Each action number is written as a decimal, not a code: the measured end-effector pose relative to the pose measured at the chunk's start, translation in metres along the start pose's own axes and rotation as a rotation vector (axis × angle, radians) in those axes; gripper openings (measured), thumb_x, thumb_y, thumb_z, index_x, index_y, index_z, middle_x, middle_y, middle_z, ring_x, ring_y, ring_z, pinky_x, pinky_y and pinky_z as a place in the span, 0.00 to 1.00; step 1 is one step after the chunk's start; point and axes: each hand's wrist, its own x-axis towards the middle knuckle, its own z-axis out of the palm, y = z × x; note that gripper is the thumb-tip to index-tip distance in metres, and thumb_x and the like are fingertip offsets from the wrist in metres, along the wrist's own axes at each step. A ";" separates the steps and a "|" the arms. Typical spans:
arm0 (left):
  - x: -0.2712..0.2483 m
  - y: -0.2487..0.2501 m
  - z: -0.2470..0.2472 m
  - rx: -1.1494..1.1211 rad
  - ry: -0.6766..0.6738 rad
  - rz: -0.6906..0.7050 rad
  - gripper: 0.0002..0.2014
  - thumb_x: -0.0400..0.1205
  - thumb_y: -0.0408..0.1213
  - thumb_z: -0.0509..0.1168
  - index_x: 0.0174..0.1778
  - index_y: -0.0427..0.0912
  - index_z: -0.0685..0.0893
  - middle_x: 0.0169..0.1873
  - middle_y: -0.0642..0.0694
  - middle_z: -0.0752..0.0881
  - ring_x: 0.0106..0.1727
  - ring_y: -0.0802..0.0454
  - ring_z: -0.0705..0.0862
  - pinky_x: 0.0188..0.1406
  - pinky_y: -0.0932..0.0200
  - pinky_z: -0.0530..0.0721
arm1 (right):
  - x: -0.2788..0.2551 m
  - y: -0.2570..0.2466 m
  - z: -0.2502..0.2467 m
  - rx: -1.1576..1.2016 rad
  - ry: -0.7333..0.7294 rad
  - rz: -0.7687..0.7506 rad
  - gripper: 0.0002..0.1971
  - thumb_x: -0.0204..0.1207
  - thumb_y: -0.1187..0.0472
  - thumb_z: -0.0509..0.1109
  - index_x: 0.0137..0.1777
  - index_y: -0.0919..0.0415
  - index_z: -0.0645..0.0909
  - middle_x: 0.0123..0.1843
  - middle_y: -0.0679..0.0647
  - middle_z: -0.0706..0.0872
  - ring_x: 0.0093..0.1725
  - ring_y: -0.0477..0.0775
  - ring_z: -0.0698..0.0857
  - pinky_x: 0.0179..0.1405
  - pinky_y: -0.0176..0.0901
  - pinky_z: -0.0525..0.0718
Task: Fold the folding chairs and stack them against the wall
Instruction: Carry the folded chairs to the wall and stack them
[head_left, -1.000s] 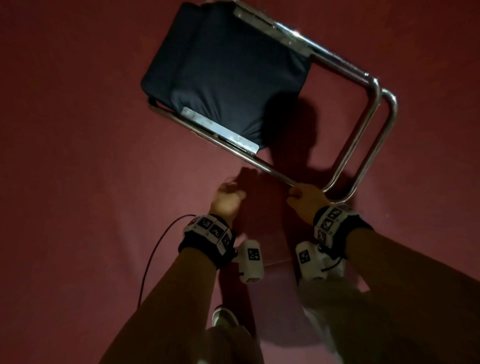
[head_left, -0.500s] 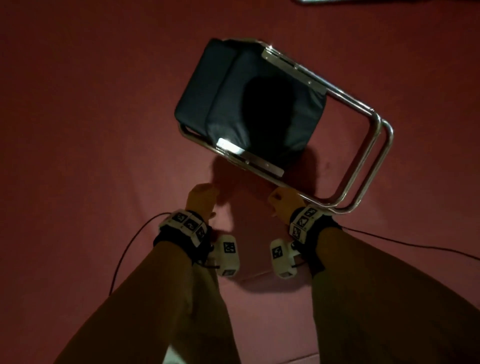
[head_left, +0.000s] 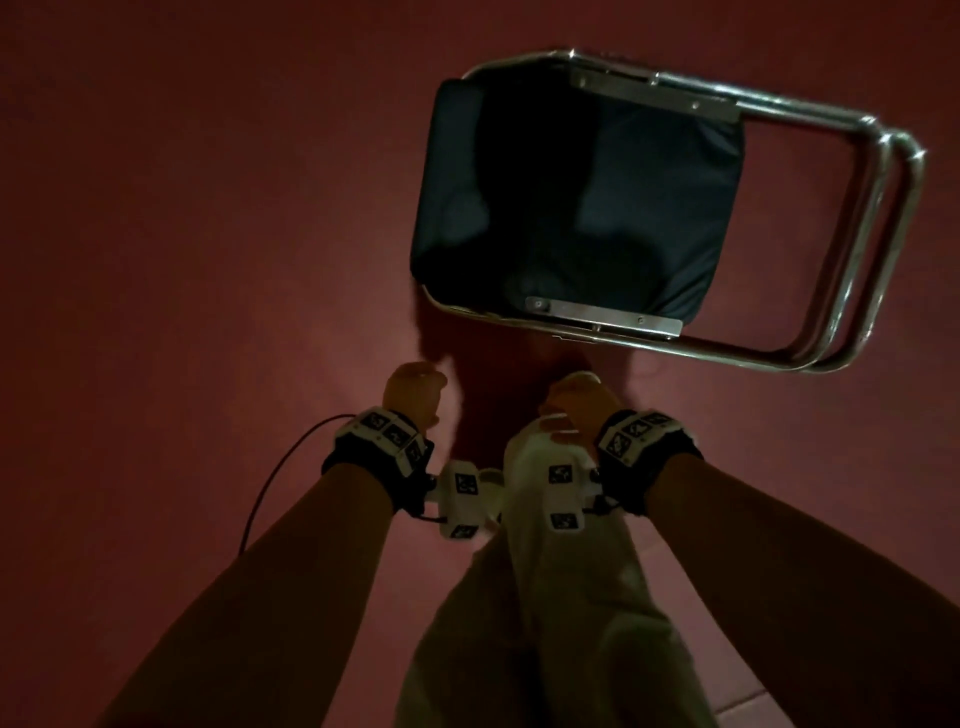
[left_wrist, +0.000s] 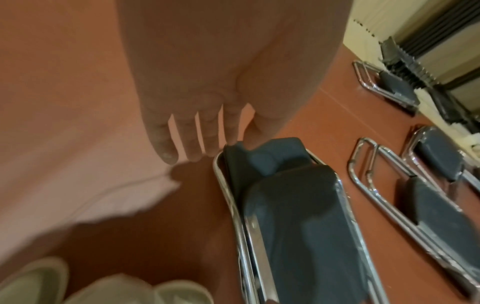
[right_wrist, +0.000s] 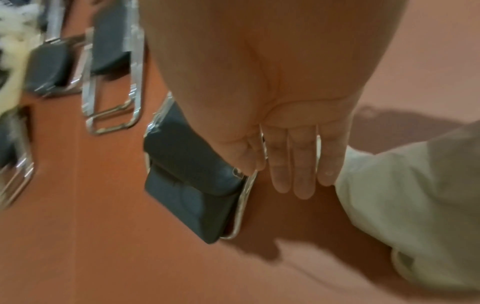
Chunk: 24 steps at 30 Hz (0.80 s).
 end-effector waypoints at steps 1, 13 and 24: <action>0.010 0.009 -0.004 -0.008 0.012 -0.006 0.20 0.87 0.34 0.63 0.76 0.37 0.77 0.72 0.34 0.80 0.58 0.42 0.81 0.57 0.43 0.84 | 0.006 -0.007 0.007 0.063 -0.004 0.022 0.11 0.85 0.68 0.64 0.66 0.63 0.76 0.47 0.60 0.84 0.41 0.57 0.85 0.44 0.53 0.85; 0.150 0.029 -0.056 -0.054 0.039 0.037 0.14 0.84 0.31 0.64 0.65 0.44 0.80 0.45 0.45 0.85 0.43 0.50 0.83 0.48 0.49 0.83 | 0.161 -0.004 0.114 0.198 0.018 0.157 0.05 0.83 0.59 0.67 0.51 0.58 0.84 0.64 0.64 0.85 0.62 0.66 0.84 0.71 0.67 0.79; 0.277 0.012 -0.107 0.006 -0.013 0.069 0.14 0.84 0.35 0.66 0.66 0.46 0.82 0.52 0.45 0.86 0.53 0.49 0.86 0.58 0.47 0.86 | 0.274 -0.052 0.185 0.775 0.061 0.028 0.25 0.86 0.53 0.64 0.81 0.58 0.67 0.76 0.58 0.74 0.73 0.64 0.78 0.72 0.66 0.77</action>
